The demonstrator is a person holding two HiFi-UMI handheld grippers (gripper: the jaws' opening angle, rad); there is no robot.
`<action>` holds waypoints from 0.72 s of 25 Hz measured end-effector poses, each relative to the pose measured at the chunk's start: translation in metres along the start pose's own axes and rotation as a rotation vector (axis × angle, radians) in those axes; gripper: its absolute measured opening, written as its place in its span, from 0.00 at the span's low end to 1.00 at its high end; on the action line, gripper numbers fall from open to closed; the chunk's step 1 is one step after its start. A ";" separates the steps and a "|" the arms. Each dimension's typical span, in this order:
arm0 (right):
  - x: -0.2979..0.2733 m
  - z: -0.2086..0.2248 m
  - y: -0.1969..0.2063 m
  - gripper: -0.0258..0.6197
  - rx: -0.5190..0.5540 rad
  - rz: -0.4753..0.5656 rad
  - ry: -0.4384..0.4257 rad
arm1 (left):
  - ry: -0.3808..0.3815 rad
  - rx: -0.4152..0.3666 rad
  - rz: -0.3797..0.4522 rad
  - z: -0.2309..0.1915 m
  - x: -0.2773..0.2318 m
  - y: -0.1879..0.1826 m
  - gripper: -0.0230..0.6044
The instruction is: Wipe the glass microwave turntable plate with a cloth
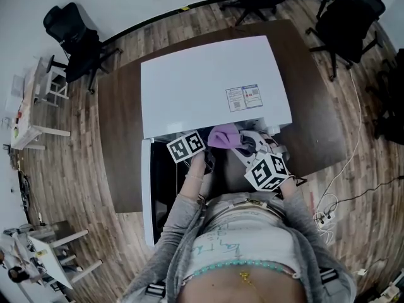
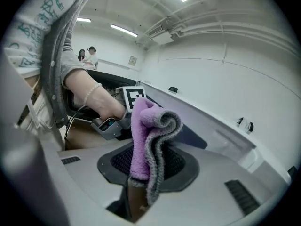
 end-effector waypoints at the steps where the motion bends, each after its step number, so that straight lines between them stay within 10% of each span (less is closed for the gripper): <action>1: 0.000 0.000 0.000 0.23 0.001 0.003 -0.006 | 0.008 -0.012 -0.028 -0.001 0.000 -0.002 0.39; 7: 0.000 -0.001 0.002 0.23 0.023 0.000 -0.048 | 0.063 -0.179 -0.116 0.002 0.001 -0.002 0.47; 18: 0.001 -0.008 0.006 0.23 0.105 -0.030 -0.114 | -0.046 -0.247 -0.041 0.005 0.008 0.006 0.52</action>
Point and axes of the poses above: the fingertips, and each gripper's own axes: x backward along the fingers, z to its right, y out of its underside, the point moved 9 cm from there along x, backward along the fingers
